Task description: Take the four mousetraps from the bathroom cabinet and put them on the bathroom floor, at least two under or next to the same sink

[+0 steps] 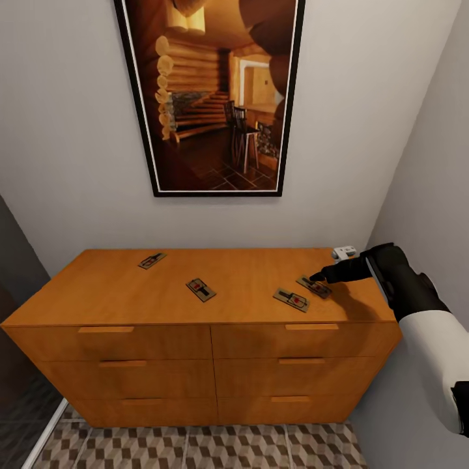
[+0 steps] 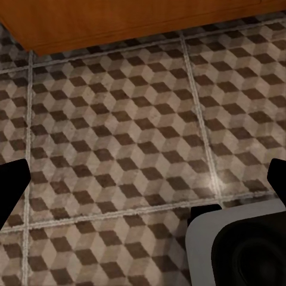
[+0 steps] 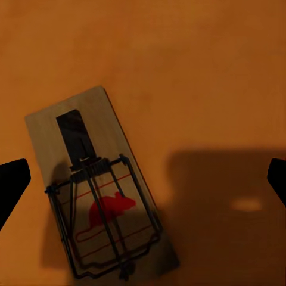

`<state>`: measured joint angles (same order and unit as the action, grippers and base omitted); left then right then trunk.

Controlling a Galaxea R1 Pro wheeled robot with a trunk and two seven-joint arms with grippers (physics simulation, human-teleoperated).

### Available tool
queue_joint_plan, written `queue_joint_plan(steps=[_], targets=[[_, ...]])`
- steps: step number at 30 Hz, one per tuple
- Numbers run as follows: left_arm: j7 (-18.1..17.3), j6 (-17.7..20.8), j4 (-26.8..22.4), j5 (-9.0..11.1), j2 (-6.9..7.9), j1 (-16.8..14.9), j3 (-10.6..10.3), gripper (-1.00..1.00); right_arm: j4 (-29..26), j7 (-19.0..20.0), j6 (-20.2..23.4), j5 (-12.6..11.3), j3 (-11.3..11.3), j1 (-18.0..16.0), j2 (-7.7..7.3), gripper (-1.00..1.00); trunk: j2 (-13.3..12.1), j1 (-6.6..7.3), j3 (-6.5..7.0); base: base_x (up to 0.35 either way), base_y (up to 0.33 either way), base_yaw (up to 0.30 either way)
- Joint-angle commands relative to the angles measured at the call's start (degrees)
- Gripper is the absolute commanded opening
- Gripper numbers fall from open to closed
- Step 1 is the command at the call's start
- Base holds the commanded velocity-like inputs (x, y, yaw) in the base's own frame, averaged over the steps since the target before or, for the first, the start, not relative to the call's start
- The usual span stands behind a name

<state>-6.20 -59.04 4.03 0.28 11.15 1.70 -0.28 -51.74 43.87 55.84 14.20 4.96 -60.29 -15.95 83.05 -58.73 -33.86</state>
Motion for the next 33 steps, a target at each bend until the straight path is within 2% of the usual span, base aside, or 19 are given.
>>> queue_joint_plan(steps=[1,33], targets=[[-0.2,-0.2,0.1,0.1,0.01,0.0,0.0,1.0,0.1,0.5,0.1,0.6,0.1,0.0,-0.01,1.0,0.0,0.0,-0.04,0.0,0.0,0.0],[-0.2,-0.2,0.0,0.0,0.01,0.0,0.0,1.0,1.7,0.5,0.0,0.7,0.1,0.1,0.13,1.0,0.0,0.0,-0.04,0.0,0.0,0.0]])
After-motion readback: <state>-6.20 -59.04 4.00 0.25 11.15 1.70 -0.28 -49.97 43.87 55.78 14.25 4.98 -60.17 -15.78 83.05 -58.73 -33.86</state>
